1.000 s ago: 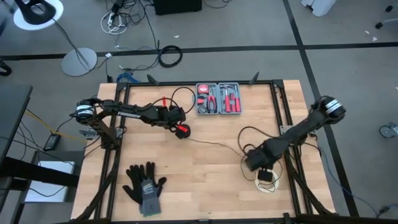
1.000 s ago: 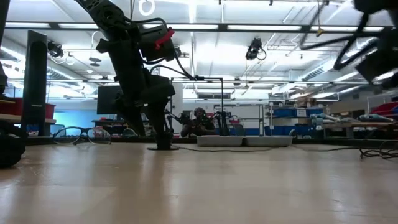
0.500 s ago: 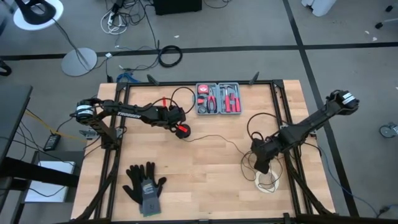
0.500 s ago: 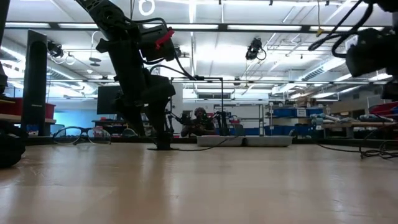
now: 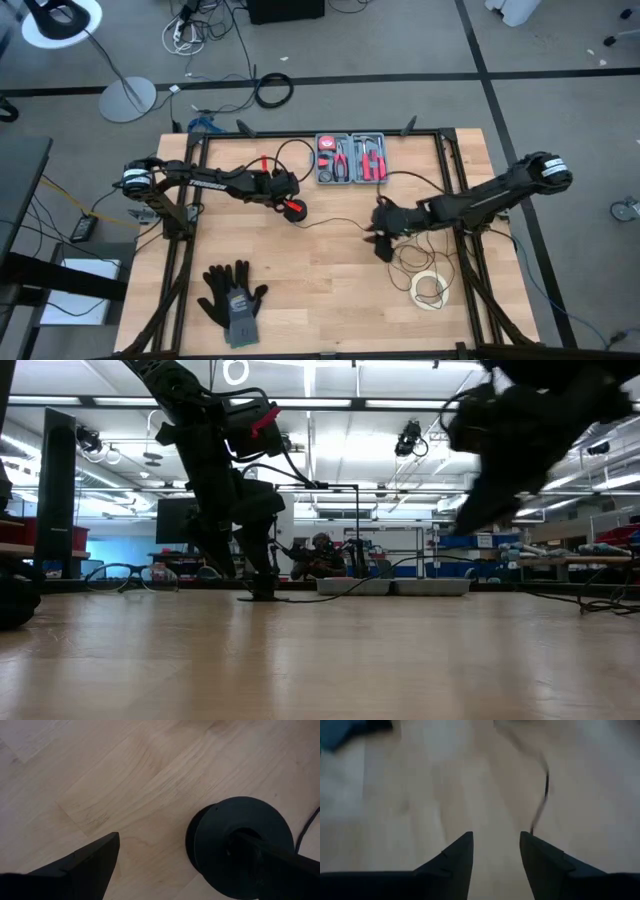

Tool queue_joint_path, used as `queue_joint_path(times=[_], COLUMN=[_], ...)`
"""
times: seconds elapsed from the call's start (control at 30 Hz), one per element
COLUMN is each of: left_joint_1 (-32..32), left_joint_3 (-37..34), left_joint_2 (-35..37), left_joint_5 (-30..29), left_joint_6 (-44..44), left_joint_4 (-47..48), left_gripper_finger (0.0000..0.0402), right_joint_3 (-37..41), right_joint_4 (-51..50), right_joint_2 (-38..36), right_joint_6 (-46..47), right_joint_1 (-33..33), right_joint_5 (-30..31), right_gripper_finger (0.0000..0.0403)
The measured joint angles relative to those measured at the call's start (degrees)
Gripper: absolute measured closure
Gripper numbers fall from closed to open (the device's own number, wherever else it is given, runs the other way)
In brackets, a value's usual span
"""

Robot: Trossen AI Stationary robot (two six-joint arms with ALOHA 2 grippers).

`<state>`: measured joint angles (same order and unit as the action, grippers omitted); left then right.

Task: Coil cords
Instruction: Uncoil the black wire from the black spool

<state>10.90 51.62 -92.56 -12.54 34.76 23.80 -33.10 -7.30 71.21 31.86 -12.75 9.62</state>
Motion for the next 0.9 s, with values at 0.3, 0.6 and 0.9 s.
queue_joint_path(times=[0.3, 0.6, 0.9], left_joint_1=[0.0, 0.0, 0.0], left_joint_3=[0.0, 0.0, 0.0], left_joint_2=[0.0, 0.0, 0.0], left_joint_5=[0.5, 0.7, 0.8], left_joint_6=[0.0, 0.0, 0.0], left_joint_4=[-0.2, -0.2, -0.2], left_gripper_finger=[0.0009, 0.0009, 0.0009], right_joint_3=[-4.9, -20.5, -30.3], right_joint_4=[26.7, 26.4, 25.0], right_joint_2=[18.5, 37.7, 46.9], right_joint_6=[-17.6, -25.8, -28.1], right_joint_1=[7.8, 9.6, 11.0], right_joint_5=[-0.2, -0.4, -0.4], right_gripper_finger=[0.024, 0.0241, 0.0245])
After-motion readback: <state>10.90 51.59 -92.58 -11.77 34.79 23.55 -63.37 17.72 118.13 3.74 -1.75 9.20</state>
